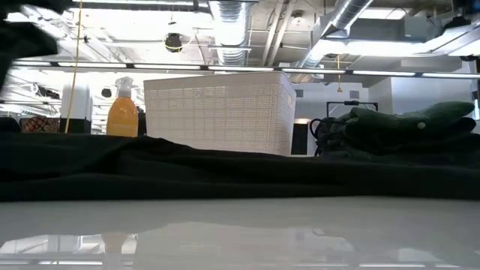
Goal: Fold laundry
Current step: Fold the black shirt
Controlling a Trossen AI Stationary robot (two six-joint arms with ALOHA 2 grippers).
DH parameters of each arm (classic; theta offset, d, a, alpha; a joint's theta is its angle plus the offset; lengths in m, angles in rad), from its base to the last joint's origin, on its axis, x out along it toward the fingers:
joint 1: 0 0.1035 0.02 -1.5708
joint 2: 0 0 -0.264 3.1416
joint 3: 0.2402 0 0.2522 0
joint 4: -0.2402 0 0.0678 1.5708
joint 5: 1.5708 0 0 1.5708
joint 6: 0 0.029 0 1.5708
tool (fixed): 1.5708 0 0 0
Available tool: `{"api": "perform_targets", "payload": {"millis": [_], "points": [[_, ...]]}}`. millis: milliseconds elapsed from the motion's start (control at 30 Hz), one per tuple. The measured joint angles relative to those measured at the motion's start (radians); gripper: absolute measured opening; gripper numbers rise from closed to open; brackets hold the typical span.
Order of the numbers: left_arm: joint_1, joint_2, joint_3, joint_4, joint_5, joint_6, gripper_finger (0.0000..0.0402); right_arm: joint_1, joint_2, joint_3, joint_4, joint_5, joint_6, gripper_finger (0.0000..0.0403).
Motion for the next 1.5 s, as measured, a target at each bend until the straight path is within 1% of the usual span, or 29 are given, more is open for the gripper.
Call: {"api": "perform_targets", "payload": {"millis": [100, 167, 267, 367, 433, 533, 633, 700, 767, 800, 867, 933, 967, 1033, 1100, 1167, 1233, 1300, 1367, 1500], "points": [[-0.001, 0.0, 0.0, 0.092, -0.205, 0.058, 0.016, 0.008, -0.002, -0.091, 0.071, -0.011, 0.055, 0.0225], [0.003, 0.0, 0.001, 0.191, -0.284, 0.136, 0.0161, 0.009, -0.013, -0.158, 0.104, -0.042, 0.111, 0.0245], [0.011, 0.0, 0.001, 0.345, -0.36, 0.255, 0.0162, 0.023, -0.038, -0.264, 0.154, -0.07, 0.239, 0.0265], [0.022, 0.0, 0.001, 0.471, -0.404, 0.34, 0.0162, 0.055, -0.061, -0.368, 0.24, -0.072, 0.35, 0.0271], [0.026, 0.0, 0.001, 0.52, -0.427, 0.375, 0.0162, 0.066, -0.065, -0.432, 0.317, -0.093, 0.358, 0.0272], [0.029, 0.0, 0.001, 0.55, -0.455, 0.393, 0.0162, 0.065, -0.065, -0.511, 0.469, -0.095, 0.359, 0.0272], [0.03, 0.0, 0.001, 0.548, -0.487, 0.383, 0.0162, 0.072, -0.069, -0.563, 0.547, -0.06, 0.355, 0.0269], [0.03, 0.0, 0.001, 0.55, -0.505, 0.371, 0.0162, 0.082, -0.069, -0.568, 0.559, -0.046, 0.337, 0.0253], [0.032, 0.001, 0.001, 0.556, -0.518, 0.366, 0.0162, 0.09, -0.07, -0.561, 0.562, -0.039, 0.308, 0.0214], [0.036, 0.001, -0.001, 0.573, -0.526, 0.366, 0.0162, 0.093, -0.07, -0.553, 0.564, -0.031, 0.28, 0.0186], [0.046, 0.001, -0.03, 0.663, -0.535, 0.377, 0.0162, 0.102, -0.068, -0.526, 0.564, -0.038, 0.2, 0.0116], [0.062, 0.002, -0.074, 0.771, -0.538, 0.407, 0.0162, 0.11, -0.066, -0.478, 0.543, -0.079, 0.116, 0.0045], [0.071, 0.002, -0.098, 0.833, -0.538, 0.42, 0.0162, 0.115, -0.065, -0.447, 0.516, -0.1, 0.081, 0.0032], [0.098, 0.002, -0.157, 0.978, -0.537, 0.432, 0.0162, 0.119, -0.066, -0.363, 0.434, -0.139, 0.015, 0.0032], [0.125, 0.002, -0.224, 1.126, -0.527, 0.445, 0.0161, 0.125, -0.066, -0.262, 0.311, -0.161, -0.038, 0.0041], [0.157, 0.02, -0.277, 1.269, -0.48, 0.47, 0.0157, 0.129, -0.066, -0.148, 0.19, -0.148, -0.074, 0.0044], [0.185, 0.068, -0.298, 1.39, -0.419, 0.495, 0.0151, 0.13, -0.066, -0.027, 0.075, -0.112, -0.097, 0.0041], [0.21, 0.151, -0.282, 1.465, -0.359, 0.52, 0.0144, 0.131, -0.067, 0.085, -0.006, -0.059, -0.133, 0.0037], [0.231, 0.247, -0.231, 1.505, -0.324, 0.54, 0.0137, 0.131, -0.067, 0.19, -0.044, 0.008, -0.184, 0.0037], [0.284, 0.428, -0.089, 1.504, -0.348, 0.527, 0.0124, 0.112, -0.066, 0.359, -0.059, 0.133, -0.327, 0.0037]]}}
